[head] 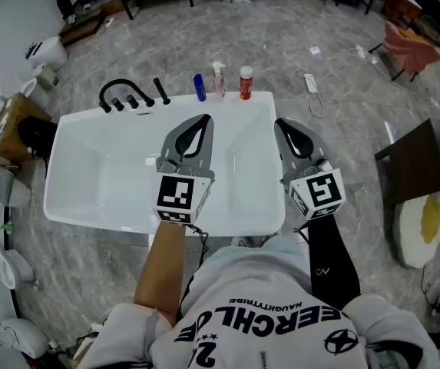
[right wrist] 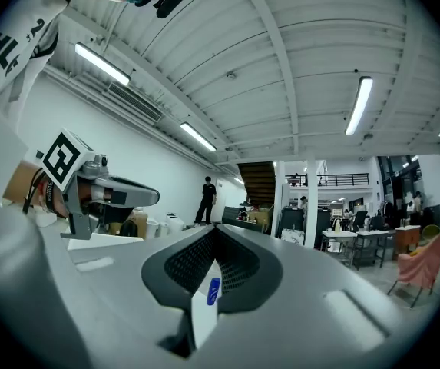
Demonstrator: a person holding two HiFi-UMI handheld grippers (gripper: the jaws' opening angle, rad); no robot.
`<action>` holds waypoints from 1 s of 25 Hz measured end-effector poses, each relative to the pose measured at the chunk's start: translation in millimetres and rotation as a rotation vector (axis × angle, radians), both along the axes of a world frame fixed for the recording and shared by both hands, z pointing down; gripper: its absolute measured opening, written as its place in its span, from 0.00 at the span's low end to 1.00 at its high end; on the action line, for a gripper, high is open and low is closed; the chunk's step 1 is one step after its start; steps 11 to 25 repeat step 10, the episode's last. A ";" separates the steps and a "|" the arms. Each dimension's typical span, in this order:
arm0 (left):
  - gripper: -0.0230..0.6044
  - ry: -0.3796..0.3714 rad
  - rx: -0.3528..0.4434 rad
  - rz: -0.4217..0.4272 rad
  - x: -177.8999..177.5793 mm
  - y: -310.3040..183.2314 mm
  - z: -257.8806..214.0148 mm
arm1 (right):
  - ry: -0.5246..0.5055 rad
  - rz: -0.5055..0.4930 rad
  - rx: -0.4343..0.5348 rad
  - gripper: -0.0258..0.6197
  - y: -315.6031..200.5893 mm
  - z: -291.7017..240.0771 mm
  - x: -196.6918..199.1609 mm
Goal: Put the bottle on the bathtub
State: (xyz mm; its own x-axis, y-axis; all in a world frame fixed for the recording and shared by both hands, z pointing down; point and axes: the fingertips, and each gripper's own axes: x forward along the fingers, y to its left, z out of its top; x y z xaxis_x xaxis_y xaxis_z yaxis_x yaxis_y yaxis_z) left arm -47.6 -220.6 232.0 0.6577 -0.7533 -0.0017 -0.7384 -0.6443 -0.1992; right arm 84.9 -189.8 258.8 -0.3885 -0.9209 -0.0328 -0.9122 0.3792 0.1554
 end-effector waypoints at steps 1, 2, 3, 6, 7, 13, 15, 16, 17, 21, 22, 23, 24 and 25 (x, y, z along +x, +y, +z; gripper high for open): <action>0.04 -0.002 -0.001 0.000 0.0 0.4 0.3 | 0.002 0.005 -0.002 0.08 -0.1 0.5 2.1; 0.04 -0.003 -0.004 0.001 -0.1 0.9 0.6 | 0.001 0.010 -0.005 0.08 -0.1 0.9 4.3; 0.04 -0.004 -0.003 0.001 -0.4 1.1 0.3 | 0.000 0.014 -0.006 0.08 0.1 1.1 6.0; 0.04 0.000 -0.001 -0.002 -0.9 1.0 -1.8 | 0.001 0.018 -0.007 0.08 0.5 0.7 8.7; 0.04 0.002 -0.001 -0.003 -0.7 0.9 -2.2 | 0.002 0.018 -0.007 0.08 0.6 0.9 9.0; 0.04 0.005 -0.001 -0.005 0.3 0.9 -2.9 | 0.007 0.017 -0.011 0.08 0.8 2.3 9.0; 0.04 0.005 -0.001 -0.005 0.3 0.9 -2.9 | 0.007 0.017 -0.011 0.08 0.8 2.3 9.0; 0.04 0.005 -0.001 -0.005 0.3 0.9 -2.9 | 0.007 0.017 -0.011 0.08 0.8 2.3 9.0; 0.04 0.005 -0.001 -0.005 0.3 0.9 -2.9 | 0.007 0.017 -0.011 0.08 0.8 2.3 9.0; 0.04 0.005 -0.001 -0.005 0.3 0.9 -2.9 | 0.007 0.017 -0.011 0.08 0.8 2.3 9.0; 0.04 0.005 -0.001 -0.005 0.3 0.9 -2.9 | 0.007 0.017 -0.011 0.08 0.8 2.3 9.0; 0.04 0.005 -0.001 -0.005 0.3 0.9 -2.9 | 0.007 0.017 -0.011 0.08 0.8 2.3 9.0; 0.04 0.005 -0.001 -0.005 0.3 0.9 -2.9 | 0.007 0.017 -0.011 0.08 0.8 2.3 9.0; 0.04 0.005 -0.001 -0.005 0.3 0.9 -2.9 | 0.007 0.017 -0.011 0.08 0.8 2.3 9.0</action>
